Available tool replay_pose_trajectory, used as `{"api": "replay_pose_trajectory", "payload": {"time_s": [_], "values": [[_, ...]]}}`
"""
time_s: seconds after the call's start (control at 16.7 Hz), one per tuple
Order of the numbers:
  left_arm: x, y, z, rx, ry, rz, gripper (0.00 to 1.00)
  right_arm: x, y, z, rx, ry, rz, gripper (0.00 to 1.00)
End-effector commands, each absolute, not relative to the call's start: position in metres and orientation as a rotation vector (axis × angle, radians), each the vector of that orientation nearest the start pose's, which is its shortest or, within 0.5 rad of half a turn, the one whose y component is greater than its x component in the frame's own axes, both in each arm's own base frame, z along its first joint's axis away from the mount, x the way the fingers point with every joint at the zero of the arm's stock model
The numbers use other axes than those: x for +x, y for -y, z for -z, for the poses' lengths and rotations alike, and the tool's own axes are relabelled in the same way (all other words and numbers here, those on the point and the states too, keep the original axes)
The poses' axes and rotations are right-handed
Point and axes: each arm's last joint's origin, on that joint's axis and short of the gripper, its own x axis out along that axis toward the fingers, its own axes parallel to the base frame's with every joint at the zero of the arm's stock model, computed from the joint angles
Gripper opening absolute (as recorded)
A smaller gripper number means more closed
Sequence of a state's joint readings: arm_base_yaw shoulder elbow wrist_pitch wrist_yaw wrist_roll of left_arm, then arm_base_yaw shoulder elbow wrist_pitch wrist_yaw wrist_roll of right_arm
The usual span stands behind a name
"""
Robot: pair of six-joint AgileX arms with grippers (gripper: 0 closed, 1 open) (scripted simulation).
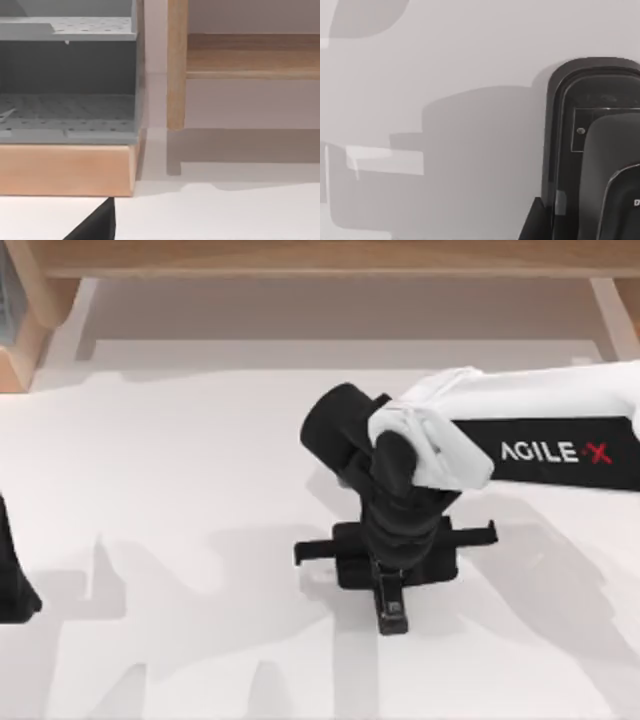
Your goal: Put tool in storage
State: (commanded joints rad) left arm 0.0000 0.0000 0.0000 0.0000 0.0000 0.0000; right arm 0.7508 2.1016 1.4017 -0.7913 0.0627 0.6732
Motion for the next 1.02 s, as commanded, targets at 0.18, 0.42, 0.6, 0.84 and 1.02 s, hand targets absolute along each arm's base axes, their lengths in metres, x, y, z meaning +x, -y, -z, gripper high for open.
{"api": "replay_pose_trajectory", "payload": {"time_s": [0.18, 0.42, 0.6, 0.84, 1.02], "values": [[0.106, 0.001, -0.16, 0.0, 0.0, 0.0, 1.0, 0.286, -0.27, -0.118, -0.061, -1.469, -0.072, 0.0], [0.106, 0.001, -0.16, 0.0, 0.0, 0.0, 1.0, 0.286, -0.27, -0.138, -0.061, -1.469, -0.072, 0.0], [0.106, 0.001, -0.16, 0.0, 0.0, 0.0, 1.0, 0.286, -0.27, -0.147, -0.06, -1.469, -0.072, 0.0], [0.106, 0.001, -0.16, 0.0, 0.0, 0.0, 1.0, 0.286, -0.27, -0.145, -0.061, -1.472, -0.07, 0.0], [0.106, 0.001, -0.16, 0.0, 0.0, 0.0, 1.0, 0.304, -0.254, -0.168, -0.027, -1.425, -0.066, 0.0]]}}
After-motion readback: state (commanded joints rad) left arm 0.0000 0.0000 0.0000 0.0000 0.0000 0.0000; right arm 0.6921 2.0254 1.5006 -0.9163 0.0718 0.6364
